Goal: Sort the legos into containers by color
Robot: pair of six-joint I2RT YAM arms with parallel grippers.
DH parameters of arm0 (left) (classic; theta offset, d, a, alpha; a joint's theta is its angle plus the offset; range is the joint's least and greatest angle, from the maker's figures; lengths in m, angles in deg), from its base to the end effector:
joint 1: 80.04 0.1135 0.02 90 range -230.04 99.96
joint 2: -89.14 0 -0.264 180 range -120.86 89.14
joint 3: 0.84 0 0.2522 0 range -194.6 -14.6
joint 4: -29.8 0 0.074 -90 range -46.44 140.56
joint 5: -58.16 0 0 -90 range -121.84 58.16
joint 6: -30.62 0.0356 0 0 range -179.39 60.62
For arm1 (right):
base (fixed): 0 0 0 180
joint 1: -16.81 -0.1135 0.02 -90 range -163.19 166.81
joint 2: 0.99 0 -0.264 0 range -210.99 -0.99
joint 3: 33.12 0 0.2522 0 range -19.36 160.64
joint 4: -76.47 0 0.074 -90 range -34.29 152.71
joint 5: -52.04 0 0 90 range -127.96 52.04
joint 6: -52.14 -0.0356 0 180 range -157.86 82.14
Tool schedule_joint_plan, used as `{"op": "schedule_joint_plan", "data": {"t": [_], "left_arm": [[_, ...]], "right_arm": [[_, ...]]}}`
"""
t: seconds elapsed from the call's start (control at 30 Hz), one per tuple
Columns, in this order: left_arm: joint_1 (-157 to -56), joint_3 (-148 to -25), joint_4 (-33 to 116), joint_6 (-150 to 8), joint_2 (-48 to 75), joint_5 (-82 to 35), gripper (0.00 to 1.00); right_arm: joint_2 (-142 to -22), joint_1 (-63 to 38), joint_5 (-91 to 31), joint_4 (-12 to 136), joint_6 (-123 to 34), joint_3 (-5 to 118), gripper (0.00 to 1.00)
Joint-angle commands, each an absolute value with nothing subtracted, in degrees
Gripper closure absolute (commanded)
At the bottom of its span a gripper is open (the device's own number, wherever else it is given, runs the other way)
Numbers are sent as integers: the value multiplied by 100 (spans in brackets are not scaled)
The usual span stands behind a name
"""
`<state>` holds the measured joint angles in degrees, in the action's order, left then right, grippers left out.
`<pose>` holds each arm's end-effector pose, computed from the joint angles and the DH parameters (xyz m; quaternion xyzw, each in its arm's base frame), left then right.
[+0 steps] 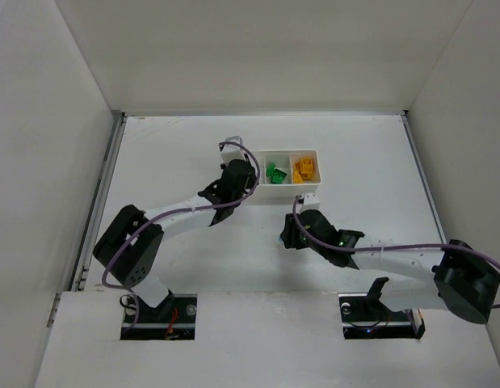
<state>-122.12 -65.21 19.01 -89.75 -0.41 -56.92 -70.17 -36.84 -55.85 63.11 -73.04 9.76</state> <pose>0.2692 -0.2227 0.2438 -0.0537 0.7808 -0.2152 0.5841 0.1483 0.1830 0.1797 -0.0782 0.8931 0.1935 0.3986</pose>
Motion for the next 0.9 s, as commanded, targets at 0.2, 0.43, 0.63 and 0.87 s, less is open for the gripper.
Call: {"op": "schedule_joint_plan", "data": {"t": [0.2,0.43,0.63,0.87], "left_arm": [[-12007,-7024,1861,-8812,-517,-5469,61],[-12016,-6304,1711,-8812,396,-5469,60],[-12095,-5531,1605,-8874,1398,-5469,60],[-12086,-5055,1597,-8927,2050,-5443,61]], "right_arm": [[-7806,-3975,-5642,5595,-6643,1825,43],[-8483,-4080,-5686,5216,-6256,2344,41],[-8703,-4001,-5835,5110,-6019,2485,41],[-9028,-3878,-5826,5137,-5886,2643,42]]}}
